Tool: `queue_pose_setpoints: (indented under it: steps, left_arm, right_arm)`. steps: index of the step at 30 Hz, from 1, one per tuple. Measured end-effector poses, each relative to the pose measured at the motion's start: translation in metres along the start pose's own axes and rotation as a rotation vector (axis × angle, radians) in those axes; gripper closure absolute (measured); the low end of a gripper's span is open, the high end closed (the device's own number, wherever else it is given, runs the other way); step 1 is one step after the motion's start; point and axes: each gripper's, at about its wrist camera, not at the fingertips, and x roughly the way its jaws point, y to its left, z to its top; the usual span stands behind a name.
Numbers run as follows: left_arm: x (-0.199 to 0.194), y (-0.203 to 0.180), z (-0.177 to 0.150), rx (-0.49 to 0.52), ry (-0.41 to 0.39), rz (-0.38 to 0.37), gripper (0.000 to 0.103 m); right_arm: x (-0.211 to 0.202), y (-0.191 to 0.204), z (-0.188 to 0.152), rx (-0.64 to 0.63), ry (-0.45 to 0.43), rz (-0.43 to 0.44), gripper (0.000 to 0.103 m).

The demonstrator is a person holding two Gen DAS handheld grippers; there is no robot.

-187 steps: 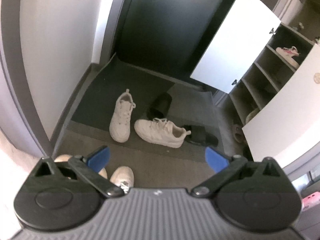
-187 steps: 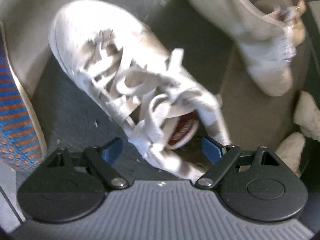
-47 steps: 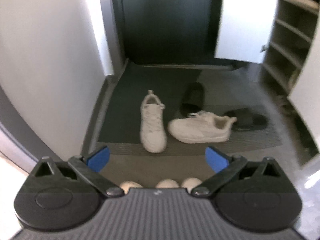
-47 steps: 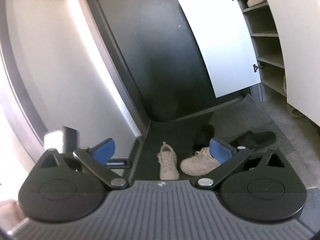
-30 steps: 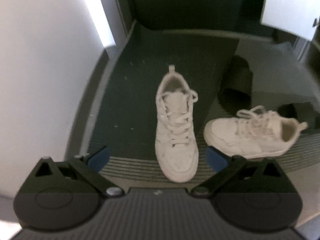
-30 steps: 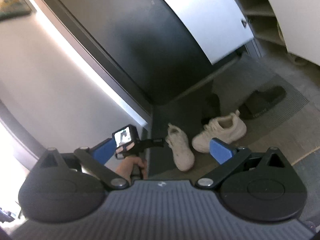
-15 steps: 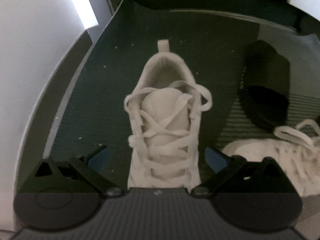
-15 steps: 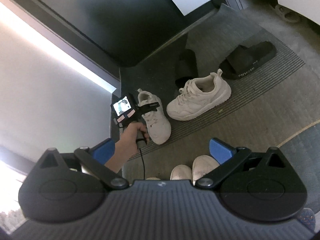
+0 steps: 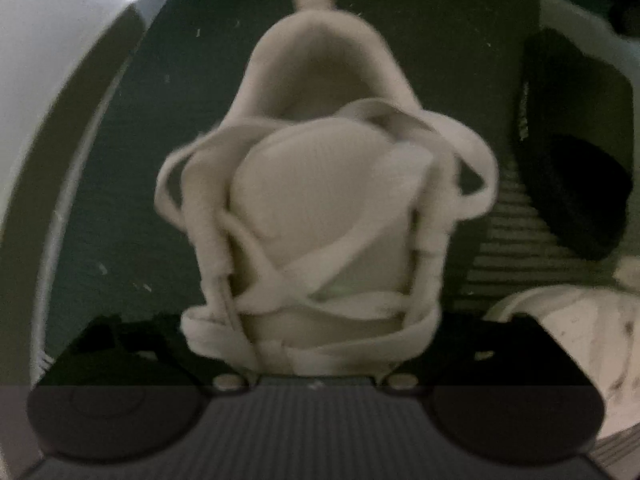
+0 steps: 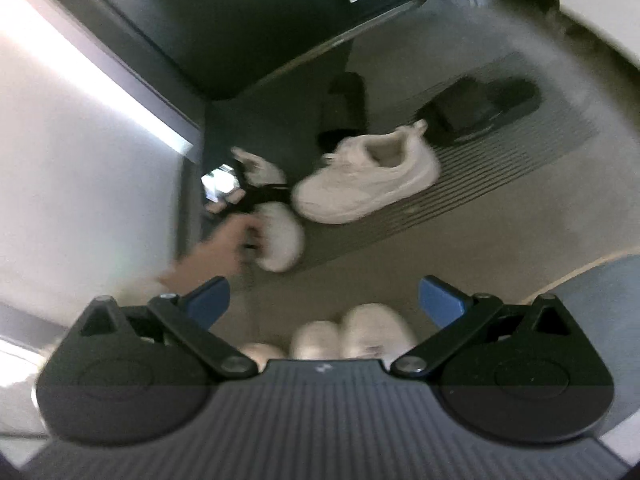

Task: Organize scattered shoes
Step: 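Grasp the chunky white sneaker by its heel collar with the left tool, then carry the chunky sneaker with the left tool toward the shoe row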

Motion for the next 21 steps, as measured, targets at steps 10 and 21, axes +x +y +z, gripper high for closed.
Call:
queue_pose_setpoints:
  steps: [10,21]
  left_arm:
    - [-0.028,0.009,-0.043,0.094,-0.050,0.013,0.015]
    - [-0.114,0.015,-0.109,0.185,-0.090,-0.057,0.015]
  right_arm:
    - [-0.018,0.030,-0.015,-0.214,0.007,-0.217,0.000]
    - [-0.064,0.031,-0.052,-0.289,-0.055,-0.213,0.000]
